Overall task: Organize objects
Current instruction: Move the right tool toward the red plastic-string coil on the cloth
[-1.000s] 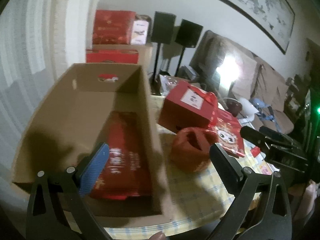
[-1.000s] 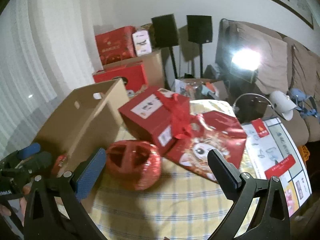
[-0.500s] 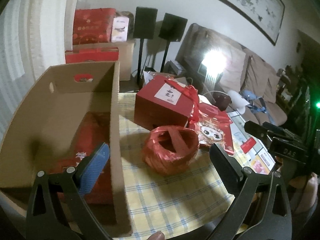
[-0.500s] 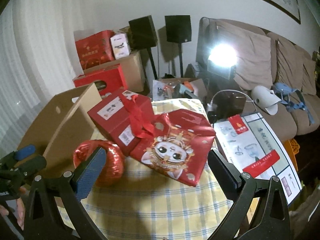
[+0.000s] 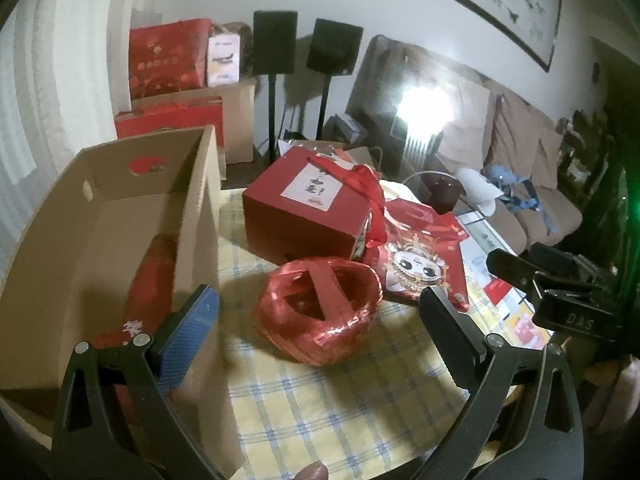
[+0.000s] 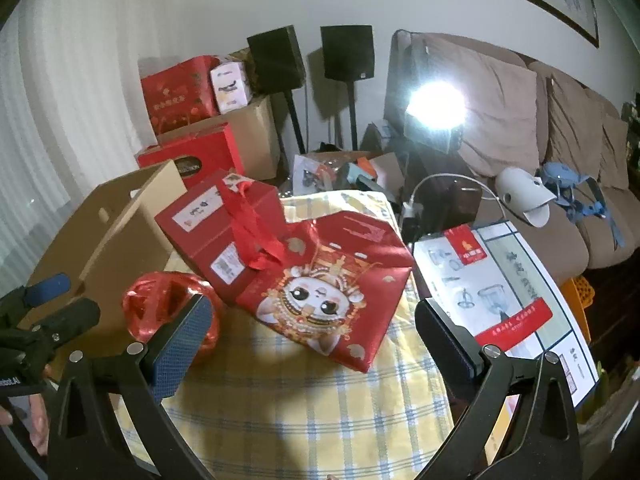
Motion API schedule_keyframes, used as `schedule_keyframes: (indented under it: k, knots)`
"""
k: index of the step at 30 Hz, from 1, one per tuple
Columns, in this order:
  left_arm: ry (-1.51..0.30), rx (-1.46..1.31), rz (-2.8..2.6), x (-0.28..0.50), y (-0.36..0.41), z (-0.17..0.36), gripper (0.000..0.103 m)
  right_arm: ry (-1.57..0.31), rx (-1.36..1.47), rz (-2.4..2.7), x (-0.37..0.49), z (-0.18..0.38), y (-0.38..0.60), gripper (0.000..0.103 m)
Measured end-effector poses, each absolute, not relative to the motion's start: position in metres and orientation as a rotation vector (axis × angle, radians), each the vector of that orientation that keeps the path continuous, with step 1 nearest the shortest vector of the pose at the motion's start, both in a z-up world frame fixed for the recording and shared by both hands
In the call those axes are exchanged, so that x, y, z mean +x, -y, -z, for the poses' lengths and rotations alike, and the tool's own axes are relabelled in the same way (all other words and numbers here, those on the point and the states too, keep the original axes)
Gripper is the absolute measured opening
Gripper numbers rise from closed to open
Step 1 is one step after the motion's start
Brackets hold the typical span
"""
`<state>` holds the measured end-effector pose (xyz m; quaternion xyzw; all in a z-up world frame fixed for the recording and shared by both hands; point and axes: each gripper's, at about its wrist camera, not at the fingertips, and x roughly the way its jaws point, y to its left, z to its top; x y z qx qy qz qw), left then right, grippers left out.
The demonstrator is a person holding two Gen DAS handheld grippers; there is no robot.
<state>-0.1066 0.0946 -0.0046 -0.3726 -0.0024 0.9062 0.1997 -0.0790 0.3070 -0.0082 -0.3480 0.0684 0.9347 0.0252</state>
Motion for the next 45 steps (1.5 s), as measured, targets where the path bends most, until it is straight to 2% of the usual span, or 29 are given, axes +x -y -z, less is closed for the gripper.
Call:
schedule_keyframes:
  k: [23, 40, 43, 45]
  knots:
    - [-0.054, -1.128, -2.523, -0.13, -0.131, 0.043, 0.1, -0.272, -1.139, -2.83, -0.094, 0.045, -0.344, 0.102]
    - [-0.141, -1.09, -2.562, -0.132, -0.142, 0.049, 0.1, -0.3, -1.199, -2.816, -0.103, 0.068, -0.348, 0.102]
    - [-0.139, -1.072, -2.531, -0.128, -0.145, 0.045, 0.095, -0.315, -1.202, -2.812, -0.103, 0.07, -0.351, 0.102]
    - [-0.177, -1.079, -2.503, -0.126, -0.151, 0.045, 0.08, -0.33, -1.202, -2.805, -0.103, 0.072, -0.354, 0.102]
